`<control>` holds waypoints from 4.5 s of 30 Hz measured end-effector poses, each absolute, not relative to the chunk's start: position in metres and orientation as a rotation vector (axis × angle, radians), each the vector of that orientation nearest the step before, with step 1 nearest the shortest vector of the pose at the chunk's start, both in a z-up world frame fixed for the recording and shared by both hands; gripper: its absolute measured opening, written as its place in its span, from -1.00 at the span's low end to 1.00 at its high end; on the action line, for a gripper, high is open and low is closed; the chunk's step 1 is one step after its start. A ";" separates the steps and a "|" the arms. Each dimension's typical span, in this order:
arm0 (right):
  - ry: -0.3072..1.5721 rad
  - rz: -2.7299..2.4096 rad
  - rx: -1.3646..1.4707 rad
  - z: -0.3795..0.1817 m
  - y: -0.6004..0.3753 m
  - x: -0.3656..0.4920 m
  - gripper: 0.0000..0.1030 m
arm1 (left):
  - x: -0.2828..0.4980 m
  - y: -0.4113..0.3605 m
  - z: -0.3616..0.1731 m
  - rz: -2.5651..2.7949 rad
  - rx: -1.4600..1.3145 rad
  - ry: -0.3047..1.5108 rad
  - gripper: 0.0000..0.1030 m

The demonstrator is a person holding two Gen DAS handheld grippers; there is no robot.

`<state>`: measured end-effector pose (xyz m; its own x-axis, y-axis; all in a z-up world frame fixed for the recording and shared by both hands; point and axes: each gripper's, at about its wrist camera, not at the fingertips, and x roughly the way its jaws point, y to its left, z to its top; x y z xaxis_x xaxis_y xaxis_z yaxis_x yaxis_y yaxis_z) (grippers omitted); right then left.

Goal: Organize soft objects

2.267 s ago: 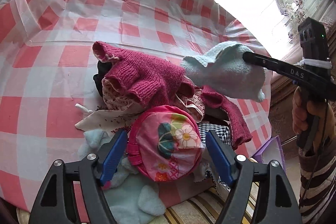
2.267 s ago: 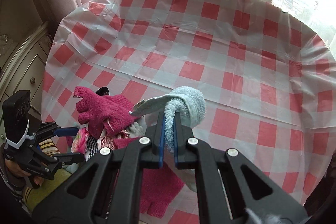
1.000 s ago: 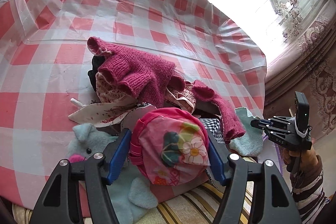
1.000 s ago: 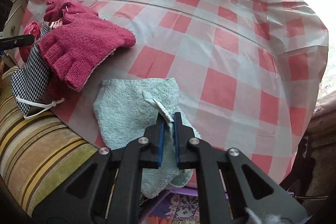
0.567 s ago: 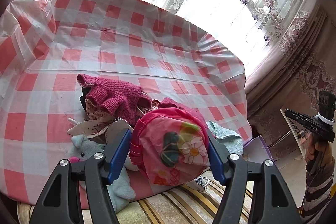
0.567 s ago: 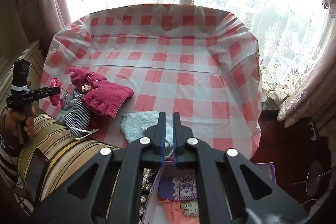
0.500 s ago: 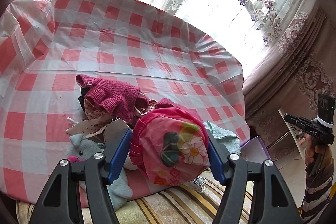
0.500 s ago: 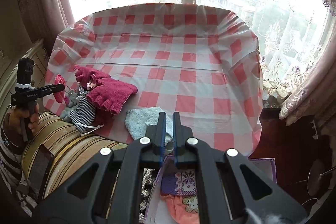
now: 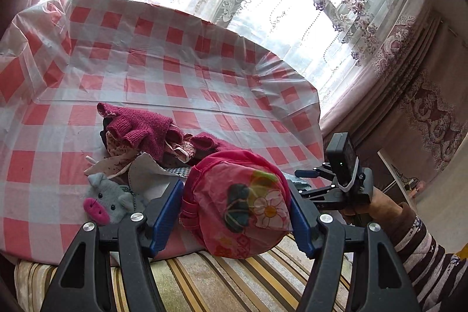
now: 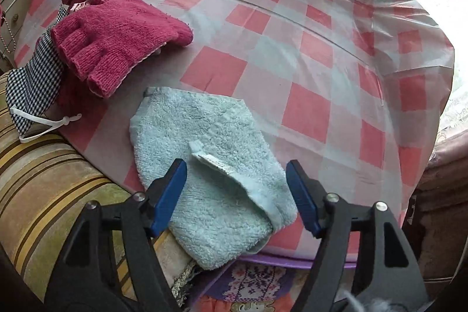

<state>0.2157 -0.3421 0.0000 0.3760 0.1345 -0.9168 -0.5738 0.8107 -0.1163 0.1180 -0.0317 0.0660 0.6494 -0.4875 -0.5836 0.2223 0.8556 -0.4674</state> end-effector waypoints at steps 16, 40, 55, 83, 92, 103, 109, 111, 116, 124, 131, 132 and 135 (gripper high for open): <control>0.879 0.418 -0.052 0.148 -0.429 0.146 -0.81 | 0.108 -0.089 0.093 -0.549 -0.308 0.740 0.32; 1.176 0.171 0.238 -0.021 -0.559 0.028 -0.81 | 0.073 -0.176 0.133 -0.734 -0.172 0.712 0.32; 1.178 -0.098 0.088 -0.024 -0.600 0.007 0.48 | 0.075 -0.280 0.110 -0.859 0.088 0.864 0.32; 0.984 -0.100 0.177 0.028 -0.617 -0.013 0.60 | 0.052 -0.417 0.012 -1.035 0.423 1.296 0.61; 1.000 -0.033 0.160 0.028 -0.593 -0.004 0.61 | 0.064 -0.365 0.054 -1.018 0.197 1.125 0.61; 1.000 0.091 0.063 0.044 -0.526 0.017 0.62 | 0.057 -0.262 0.093 -0.858 0.074 0.881 0.61; 0.983 0.176 -0.007 0.056 -0.481 0.033 0.64 | 0.067 -0.178 0.092 -0.717 -0.073 0.838 0.61; 0.977 0.208 -0.050 0.060 -0.464 0.039 0.64 | 0.074 -0.146 0.091 -0.648 -0.136 0.830 0.61; 0.945 0.288 -0.130 0.075 -0.422 0.061 0.64 | 0.099 -0.065 0.083 -0.462 -0.315 0.825 0.60; 0.917 0.438 -0.095 0.093 -0.365 0.112 0.72 | 0.143 0.021 0.060 -0.254 -0.504 0.866 0.41; 0.987 0.517 0.111 0.078 -0.337 0.166 0.72 | 0.195 0.046 0.038 -0.188 -0.591 0.929 0.34; 1.004 0.518 0.156 0.074 -0.335 0.175 0.72 | 0.201 0.047 0.035 -0.176 -0.595 0.937 0.33; 1.043 0.528 0.284 0.063 -0.331 0.198 0.72 | 0.221 0.049 0.026 -0.160 -0.587 0.956 0.33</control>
<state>0.1985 -0.3306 0.0626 0.3955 0.5403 -0.7428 -0.2785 0.8411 0.4636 0.2214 0.0493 0.0259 0.5783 -0.3799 -0.7219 -0.1234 0.8340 -0.5377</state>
